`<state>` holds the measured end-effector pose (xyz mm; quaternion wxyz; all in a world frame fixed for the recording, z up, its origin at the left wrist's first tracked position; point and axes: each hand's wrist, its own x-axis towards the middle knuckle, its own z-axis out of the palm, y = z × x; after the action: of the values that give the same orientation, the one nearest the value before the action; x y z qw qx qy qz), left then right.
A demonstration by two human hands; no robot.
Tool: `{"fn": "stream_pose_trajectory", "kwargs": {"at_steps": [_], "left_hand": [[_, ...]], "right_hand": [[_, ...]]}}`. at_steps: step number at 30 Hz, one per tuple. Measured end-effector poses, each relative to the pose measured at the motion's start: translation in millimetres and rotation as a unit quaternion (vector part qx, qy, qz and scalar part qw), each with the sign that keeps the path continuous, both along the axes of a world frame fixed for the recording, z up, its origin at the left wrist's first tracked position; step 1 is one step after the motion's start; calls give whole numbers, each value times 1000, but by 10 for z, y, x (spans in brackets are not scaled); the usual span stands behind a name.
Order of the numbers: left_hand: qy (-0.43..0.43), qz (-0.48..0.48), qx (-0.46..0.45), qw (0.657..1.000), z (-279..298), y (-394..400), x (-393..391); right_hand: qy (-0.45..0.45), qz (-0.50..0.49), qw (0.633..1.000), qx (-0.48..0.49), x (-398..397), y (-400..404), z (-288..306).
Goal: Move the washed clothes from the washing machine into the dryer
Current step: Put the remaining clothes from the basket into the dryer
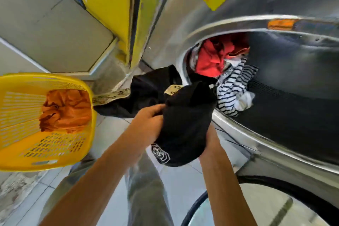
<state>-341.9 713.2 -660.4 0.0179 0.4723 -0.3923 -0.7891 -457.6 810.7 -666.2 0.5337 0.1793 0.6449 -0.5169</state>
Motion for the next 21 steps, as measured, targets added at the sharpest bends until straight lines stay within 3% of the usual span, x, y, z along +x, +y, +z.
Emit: {"fn": "stream_pose_trajectory", "kwargs": {"at_steps": [4, 9, 13, 16, 18, 21], "left_hand": [[-27, -46, -20, 998, 29, -12, -875], [-15, -74, -83, 994, 64, -229, -1385], [-19, -70, -81, 994, -22, -304, -1535], [-63, -44, -81, 994, -155, -308, -1389], [-90, -43, -80, 992, -259, -310, -1167], [-124, -19, -79, 989, -410, -358, -716]], "right_hand": [[7, -160, 987, -28, -886, 201, -132], [103, -173, 980, -2, -2045, 194, -213], [166, -50, 978, 118, -2709, 59, -280], [203, 62, 954, 210, -2762, -10, -454], [237, 97, 947, 196, -2564, -75, -577], [211, 151, 956, 140, -1905, -192, -736]]}}
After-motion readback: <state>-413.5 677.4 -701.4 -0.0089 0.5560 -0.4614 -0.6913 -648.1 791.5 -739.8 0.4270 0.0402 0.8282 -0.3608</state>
